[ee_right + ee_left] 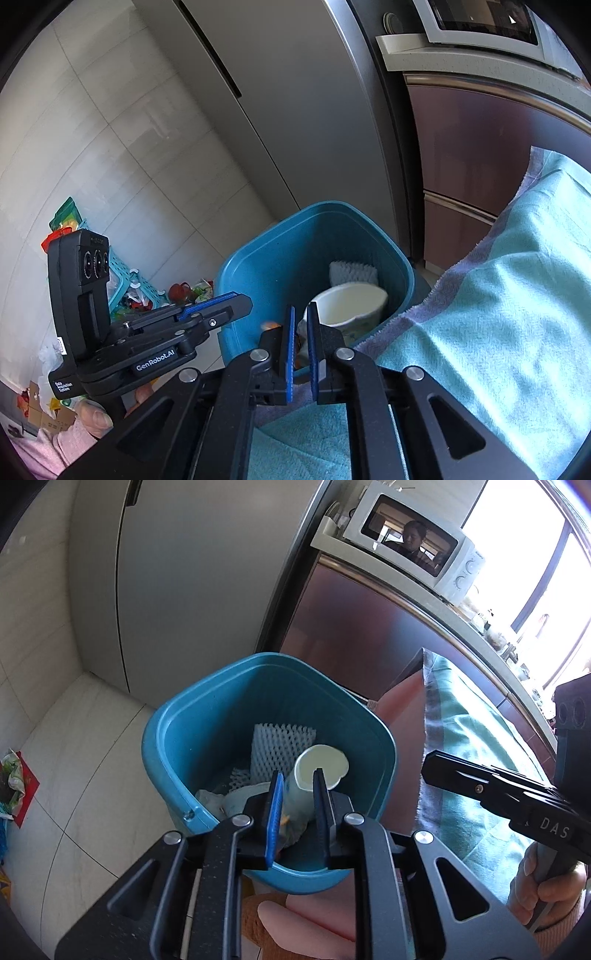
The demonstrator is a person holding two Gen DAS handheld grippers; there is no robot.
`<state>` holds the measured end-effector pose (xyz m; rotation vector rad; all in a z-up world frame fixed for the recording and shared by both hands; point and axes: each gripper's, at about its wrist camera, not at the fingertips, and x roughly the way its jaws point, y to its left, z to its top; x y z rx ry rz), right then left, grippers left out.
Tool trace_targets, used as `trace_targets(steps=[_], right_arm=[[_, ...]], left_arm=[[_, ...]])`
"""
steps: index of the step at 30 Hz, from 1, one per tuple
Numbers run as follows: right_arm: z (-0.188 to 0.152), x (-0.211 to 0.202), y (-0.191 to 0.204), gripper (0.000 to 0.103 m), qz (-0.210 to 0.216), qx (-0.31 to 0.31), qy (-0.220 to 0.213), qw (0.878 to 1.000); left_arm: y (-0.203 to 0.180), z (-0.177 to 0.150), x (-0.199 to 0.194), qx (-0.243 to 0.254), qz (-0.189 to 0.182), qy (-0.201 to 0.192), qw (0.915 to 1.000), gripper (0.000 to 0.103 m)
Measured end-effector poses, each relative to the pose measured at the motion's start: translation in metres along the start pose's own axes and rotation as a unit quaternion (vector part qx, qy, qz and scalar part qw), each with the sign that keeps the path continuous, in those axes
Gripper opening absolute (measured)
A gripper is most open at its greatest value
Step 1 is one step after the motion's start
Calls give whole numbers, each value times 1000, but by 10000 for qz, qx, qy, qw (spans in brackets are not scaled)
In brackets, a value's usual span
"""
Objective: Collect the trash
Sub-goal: 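Open the left gripper to drop the orange peel while the right drops the white cup, then move both open grippers back over the remaining trash on the table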
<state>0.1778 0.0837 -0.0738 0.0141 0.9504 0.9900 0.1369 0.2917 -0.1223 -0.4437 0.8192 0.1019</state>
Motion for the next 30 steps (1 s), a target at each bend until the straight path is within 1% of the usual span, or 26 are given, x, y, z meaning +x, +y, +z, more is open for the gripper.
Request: trace_targets(steps=[3, 5, 8, 10, 11, 13, 15, 17, 19, 21, 23, 25, 28, 30], right_arm=[[-2, -2, 1, 7, 11, -9, -13, 10000], [-4, -6, 1, 7, 6, -24, -49, 10000], [-5, -12, 0, 12, 22, -22, -117, 9999], [-8, -17, 0, 14, 29, -15, -158, 9999], [-10, -21, -2, 15, 36, -6, -196, 9998], [-14, -30, -3, 23, 42, 16, -287, 9996], [-18, -40, -5, 24, 50, 21, -372, 9993], [-22, -50, -8, 24, 37, 48, -478, 9988], [-27, -65, -12, 28, 18, 80, -603, 9981], [-33, -79, -16, 32, -49, 100, -735, 9972], [-41, -96, -20, 34, -170, 89, -875, 9960], [-52, -113, -25, 41, -290, 123, -1015, 9943], [-74, -140, -35, 47, -465, 268, -1226, 9910], [-91, -160, -46, 51, -681, 422, -1351, 9876]], left_arm=[[-2, -2, -2, 28, -6, -50, 10000, 23], [-4, -3, -5, 84, -12, -94, 9999, 25], [-12, -4, -13, 204, -18, -215, 9996, 30], [-18, -5, -20, 280, -49, -302, 9991, 37], [-22, -6, -24, 322, -65, -348, 9989, 37], [-28, -7, -31, 441, -85, -430, 9981, 42], [-36, -9, -39, 543, -106, -511, 9972, 46], [-47, -12, -46, 682, -163, -586, 9958, 51], [-56, -15, -52, 796, -183, -653, 9945, 61], [-66, -18, -58, 900, -218, -699, 9932, 64], [-78, -23, -62, 1008, -339, -725, 9917, 68], [-90, -30, -66, 1120, -469, -717, 9900, 75], [-113, -43, -67, 1388, -727, -643, 9855, 81], [-132, -54, -65, 1597, -988, -523, 9808, 86]])
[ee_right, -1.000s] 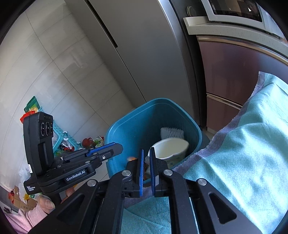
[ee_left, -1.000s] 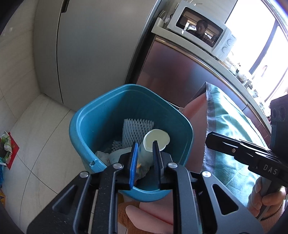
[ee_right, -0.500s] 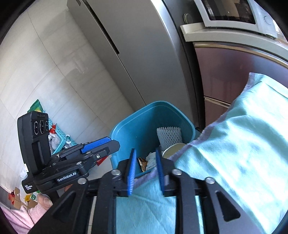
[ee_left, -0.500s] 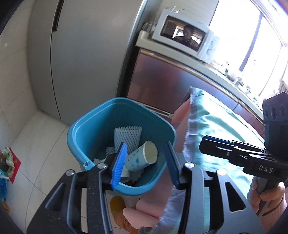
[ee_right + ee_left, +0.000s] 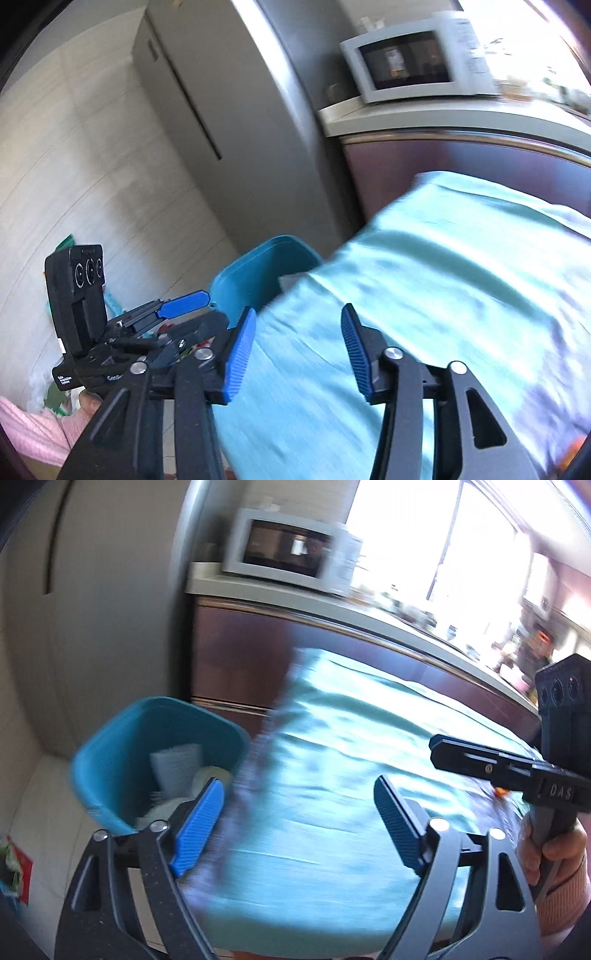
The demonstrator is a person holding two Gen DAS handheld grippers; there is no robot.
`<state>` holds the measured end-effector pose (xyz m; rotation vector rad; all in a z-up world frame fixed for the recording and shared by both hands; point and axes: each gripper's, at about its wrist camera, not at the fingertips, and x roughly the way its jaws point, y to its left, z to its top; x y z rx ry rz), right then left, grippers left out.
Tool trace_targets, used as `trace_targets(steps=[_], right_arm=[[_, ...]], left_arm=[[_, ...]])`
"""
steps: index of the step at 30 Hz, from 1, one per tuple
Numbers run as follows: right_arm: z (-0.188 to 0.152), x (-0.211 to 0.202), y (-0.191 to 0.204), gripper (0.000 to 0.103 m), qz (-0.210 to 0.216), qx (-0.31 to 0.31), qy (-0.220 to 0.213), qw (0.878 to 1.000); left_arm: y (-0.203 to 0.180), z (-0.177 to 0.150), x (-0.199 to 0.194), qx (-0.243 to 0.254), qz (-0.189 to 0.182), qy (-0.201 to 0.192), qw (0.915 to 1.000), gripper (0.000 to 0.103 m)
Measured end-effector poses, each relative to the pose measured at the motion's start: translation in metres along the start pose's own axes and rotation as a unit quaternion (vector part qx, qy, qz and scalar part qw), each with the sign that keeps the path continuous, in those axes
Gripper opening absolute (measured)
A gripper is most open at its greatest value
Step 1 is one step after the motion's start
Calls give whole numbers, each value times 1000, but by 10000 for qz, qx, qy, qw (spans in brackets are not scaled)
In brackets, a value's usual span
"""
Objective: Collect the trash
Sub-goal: 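Move both open grippers back over the remaining trash on the table, then grasp the orange peel with the left gripper while the right grasps the green-edged wrapper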
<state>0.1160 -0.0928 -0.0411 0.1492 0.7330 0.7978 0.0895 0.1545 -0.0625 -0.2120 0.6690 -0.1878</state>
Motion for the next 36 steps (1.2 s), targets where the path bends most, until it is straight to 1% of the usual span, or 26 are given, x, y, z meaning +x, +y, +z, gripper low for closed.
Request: trace_targets(steps=[3, 4, 7, 12, 16, 19, 23, 27, 32, 36], right_arm=[[-15, -27, -22, 53, -371, 237, -122, 9990], [-21, -38, -29, 54, -501, 332, -180, 9980], [-36, -69, -52, 54, -881, 639, -392, 9933], [-58, -118, -82, 55, -1490, 1037, -755, 9805], [-77, -153, -109, 55, -1900, 1347, -985, 9675], [-89, -167, -128, 55, -2090, 1618, -1056, 9586], [-106, -181, -150, 56, -2158, 1899, -1055, 9519], [-119, -188, -162, 60, -2078, 2135, -1044, 9489], [-126, -182, -167, 60, -1925, 2270, -956, 9499], [-125, -178, -170, 60, -1848, 2303, -881, 9513]], left_arm=[[-29, -7, 7, 253, -349, 113, 9990, 87], [-41, -9, 10, 372, -495, 161, 9979, 87], [-73, -13, 16, 664, -772, 244, 9945, 87], [-126, -17, 26, 1144, -1165, 369, 9859, 86], [-158, -17, 37, 1334, -1404, 497, 9798, 85], [-184, -19, 48, 1490, -1561, 639, 9744, 83], [-215, -18, 68, 1719, -1737, 800, 9664, 82], [-237, -18, 87, 1799, -1848, 1002, 9610, 76], [-252, -15, 111, 1805, -1806, 1309, 9579, 70], [-265, -13, 124, 1869, -1894, 1451, 9530, 65]])
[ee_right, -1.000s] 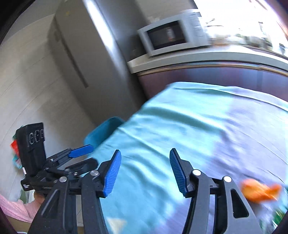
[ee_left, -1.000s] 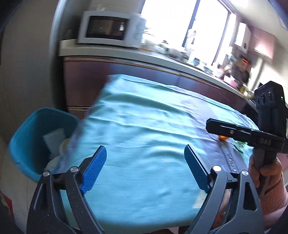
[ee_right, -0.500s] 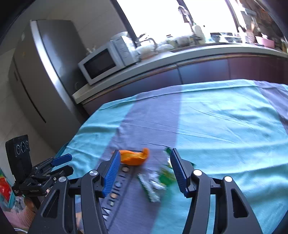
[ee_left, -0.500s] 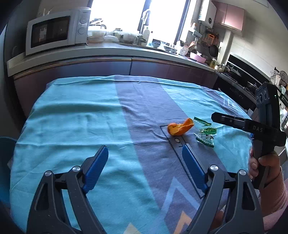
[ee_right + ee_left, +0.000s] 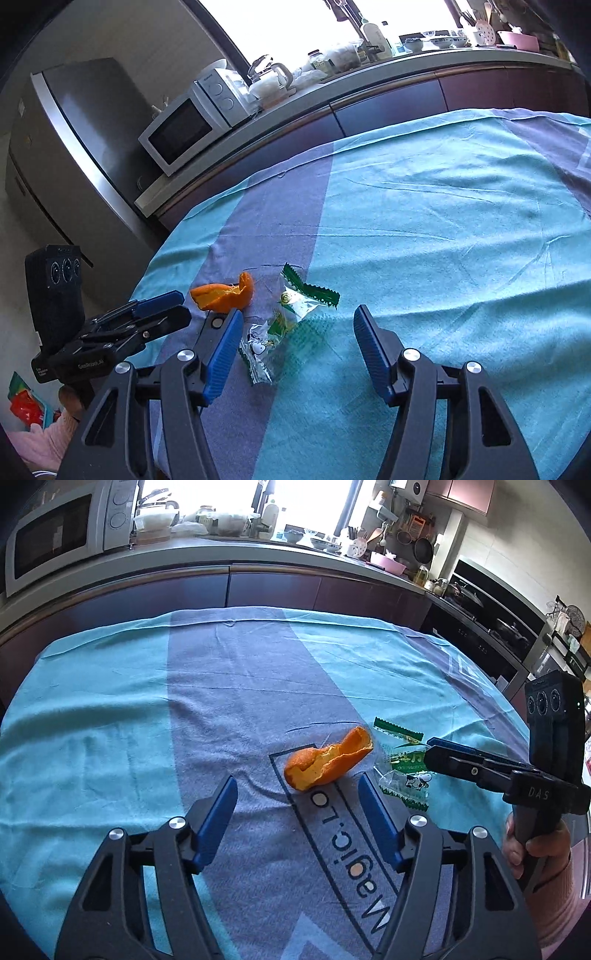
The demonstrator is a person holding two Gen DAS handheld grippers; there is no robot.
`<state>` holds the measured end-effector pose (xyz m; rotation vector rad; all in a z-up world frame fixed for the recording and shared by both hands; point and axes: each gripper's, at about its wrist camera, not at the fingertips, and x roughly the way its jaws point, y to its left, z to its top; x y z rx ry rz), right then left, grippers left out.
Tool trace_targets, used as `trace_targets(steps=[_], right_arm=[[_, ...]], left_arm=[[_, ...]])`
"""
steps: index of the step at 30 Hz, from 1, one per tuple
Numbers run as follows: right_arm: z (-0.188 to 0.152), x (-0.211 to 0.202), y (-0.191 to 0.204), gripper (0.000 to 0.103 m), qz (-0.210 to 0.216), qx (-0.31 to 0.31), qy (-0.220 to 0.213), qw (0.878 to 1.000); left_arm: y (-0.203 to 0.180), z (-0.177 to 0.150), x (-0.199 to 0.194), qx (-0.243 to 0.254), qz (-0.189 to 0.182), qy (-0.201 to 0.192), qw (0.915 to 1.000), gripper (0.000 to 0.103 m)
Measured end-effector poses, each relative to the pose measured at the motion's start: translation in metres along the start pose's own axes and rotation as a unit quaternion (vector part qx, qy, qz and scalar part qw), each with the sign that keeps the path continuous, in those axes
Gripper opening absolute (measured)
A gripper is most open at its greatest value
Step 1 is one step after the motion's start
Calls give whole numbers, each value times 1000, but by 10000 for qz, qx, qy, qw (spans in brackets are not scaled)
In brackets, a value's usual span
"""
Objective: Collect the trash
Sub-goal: 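Grasp the orange peel with the left gripper while the right grasps the green-edged wrapper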
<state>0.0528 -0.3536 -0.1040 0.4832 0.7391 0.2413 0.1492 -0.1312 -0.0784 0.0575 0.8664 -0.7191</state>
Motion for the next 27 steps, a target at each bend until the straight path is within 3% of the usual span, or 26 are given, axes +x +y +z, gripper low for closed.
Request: trace_targets(steps=[5, 8, 10, 18, 27], right_arm=[[1, 5, 2, 60, 45, -21, 128, 9999], [1, 7, 5, 59, 37, -49, 150, 9999], [0, 8, 8, 54, 10, -126, 175, 9998], [0, 9, 8, 25, 35, -154, 208, 9997], [-1, 6, 9, 20, 56, -176, 147, 9997]], left_arm=[[-6, 7, 18, 19, -36, 221, 9997, 57], [-8, 7, 25, 7, -96, 321, 9994, 47], [-8, 7, 27, 11, -89, 359, 9993, 39], [-11, 6, 25, 43, -114, 345, 9993, 25], [-13, 2, 19, 74, -77, 267, 9996, 18]])
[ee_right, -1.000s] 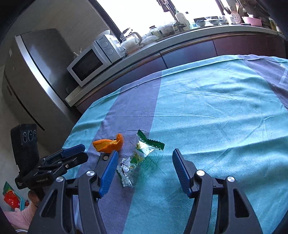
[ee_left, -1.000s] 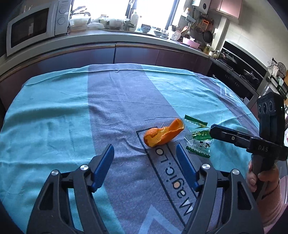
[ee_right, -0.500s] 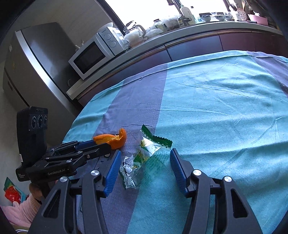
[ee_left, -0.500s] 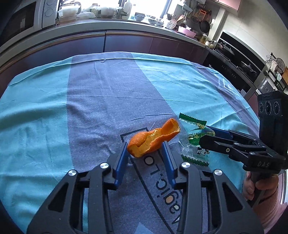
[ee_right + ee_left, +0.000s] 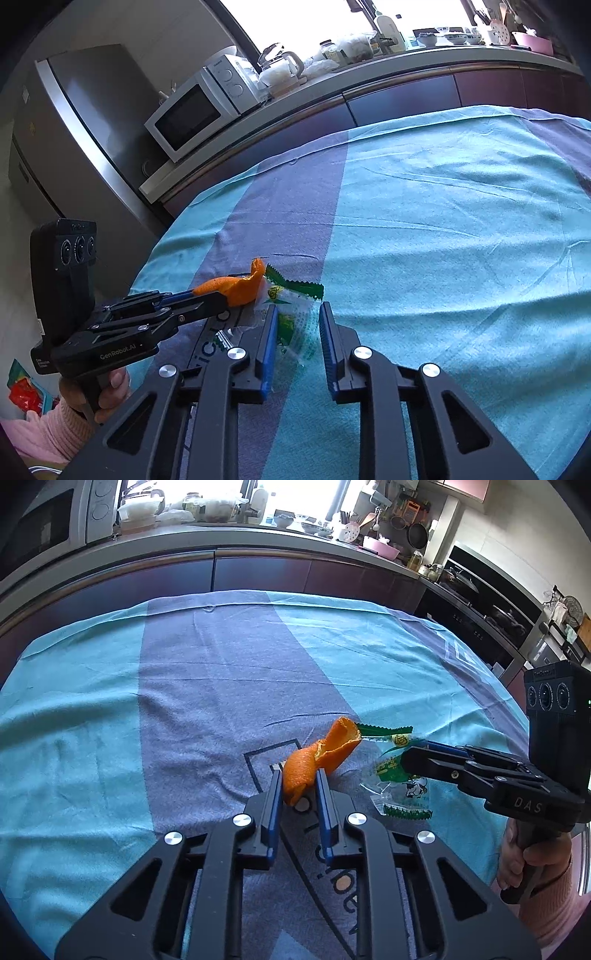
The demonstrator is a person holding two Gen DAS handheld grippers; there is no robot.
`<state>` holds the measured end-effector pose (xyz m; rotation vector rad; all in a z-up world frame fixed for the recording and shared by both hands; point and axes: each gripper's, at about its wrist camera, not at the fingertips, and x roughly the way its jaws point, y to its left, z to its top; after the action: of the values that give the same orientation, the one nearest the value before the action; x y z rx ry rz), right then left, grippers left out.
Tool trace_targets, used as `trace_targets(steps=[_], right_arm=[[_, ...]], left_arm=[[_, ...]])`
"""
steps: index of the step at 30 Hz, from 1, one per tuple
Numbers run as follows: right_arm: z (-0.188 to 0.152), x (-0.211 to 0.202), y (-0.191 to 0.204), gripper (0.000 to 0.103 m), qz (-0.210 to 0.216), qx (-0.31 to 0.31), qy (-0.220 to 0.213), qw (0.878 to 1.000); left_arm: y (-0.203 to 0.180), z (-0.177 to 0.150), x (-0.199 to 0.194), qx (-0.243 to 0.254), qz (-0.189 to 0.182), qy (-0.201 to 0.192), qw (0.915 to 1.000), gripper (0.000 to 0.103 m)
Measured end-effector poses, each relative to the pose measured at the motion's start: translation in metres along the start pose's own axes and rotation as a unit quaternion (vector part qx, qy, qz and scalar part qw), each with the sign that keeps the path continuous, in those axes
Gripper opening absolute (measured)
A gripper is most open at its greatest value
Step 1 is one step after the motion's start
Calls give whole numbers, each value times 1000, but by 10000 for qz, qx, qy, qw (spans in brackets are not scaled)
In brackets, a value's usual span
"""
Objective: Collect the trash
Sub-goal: 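Grasp the orange peel with the left gripper while the right grasps the green-edged wrapper, then lift the orange peel and wrapper and carry them over the teal bin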
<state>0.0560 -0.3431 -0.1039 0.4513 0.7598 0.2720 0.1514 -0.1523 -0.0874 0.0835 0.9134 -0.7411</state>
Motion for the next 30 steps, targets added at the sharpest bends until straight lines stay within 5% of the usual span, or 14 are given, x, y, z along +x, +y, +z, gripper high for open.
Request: trace_targets(steps=[15, 30], right_arm=[[-2, -6, 6, 4, 91, -4, -101, 9999], [3, -12, 20, 2, 261, -49, -295, 9992]], left_arm=[[5, -14, -26, -117, 155, -259, 9995, 16], [30, -28, -65, -404, 378, -585, 9968, 15]])
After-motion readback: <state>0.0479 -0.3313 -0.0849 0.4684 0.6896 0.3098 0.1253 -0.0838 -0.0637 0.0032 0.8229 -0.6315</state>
